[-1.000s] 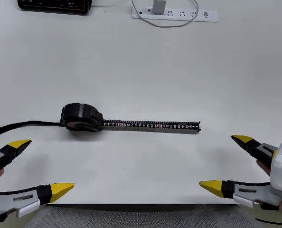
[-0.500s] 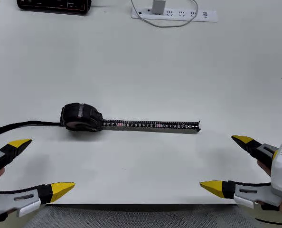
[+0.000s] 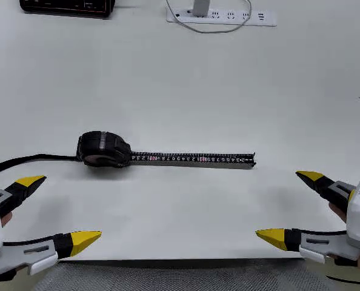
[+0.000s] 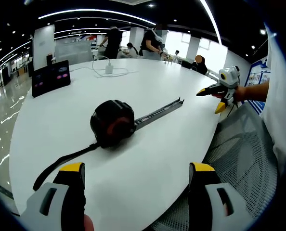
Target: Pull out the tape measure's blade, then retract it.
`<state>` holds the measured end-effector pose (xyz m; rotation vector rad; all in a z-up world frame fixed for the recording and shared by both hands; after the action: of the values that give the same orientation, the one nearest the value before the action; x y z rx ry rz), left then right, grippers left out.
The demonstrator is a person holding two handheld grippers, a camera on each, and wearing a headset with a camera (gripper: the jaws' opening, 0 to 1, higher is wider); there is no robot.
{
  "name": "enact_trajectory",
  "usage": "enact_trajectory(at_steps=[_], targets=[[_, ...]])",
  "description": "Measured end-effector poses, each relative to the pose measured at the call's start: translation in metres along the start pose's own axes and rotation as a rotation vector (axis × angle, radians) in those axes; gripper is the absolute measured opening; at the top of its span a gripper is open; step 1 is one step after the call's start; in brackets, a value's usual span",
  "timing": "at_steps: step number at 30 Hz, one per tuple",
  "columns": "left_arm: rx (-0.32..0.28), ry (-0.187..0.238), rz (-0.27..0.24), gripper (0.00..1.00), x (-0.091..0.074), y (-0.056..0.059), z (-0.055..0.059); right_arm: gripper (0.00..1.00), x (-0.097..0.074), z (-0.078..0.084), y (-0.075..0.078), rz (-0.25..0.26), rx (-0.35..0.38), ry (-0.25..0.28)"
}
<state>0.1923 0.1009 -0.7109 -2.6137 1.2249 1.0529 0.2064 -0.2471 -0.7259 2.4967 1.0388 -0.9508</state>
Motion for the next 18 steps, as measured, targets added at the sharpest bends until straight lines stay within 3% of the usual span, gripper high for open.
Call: enact_trajectory(at_steps=[12, 18], targets=[[0.005, 0.017, 0.014, 0.85, 0.011, 0.005, -0.010, 0.85, 0.000, -0.003, 0.001, 0.000, -0.003, 0.005], [0.002, 0.045, -0.013, 0.85, 0.020, 0.003, -0.021, 0.85, 0.000, -0.007, 0.004, 0.005, -0.007, 0.014]])
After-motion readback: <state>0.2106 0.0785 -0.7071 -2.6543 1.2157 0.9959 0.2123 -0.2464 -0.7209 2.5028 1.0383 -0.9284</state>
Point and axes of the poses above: the centre of the closed fingertips' face, and the gripper's own axes: x roughly forward along the fingers, y roughly to its right, z roughly out of its underside, the point moved 2 cm from there along -x, roughly backward along the fingers, and after that the axes turned 8 degrees about z, right-handed, at the moved point
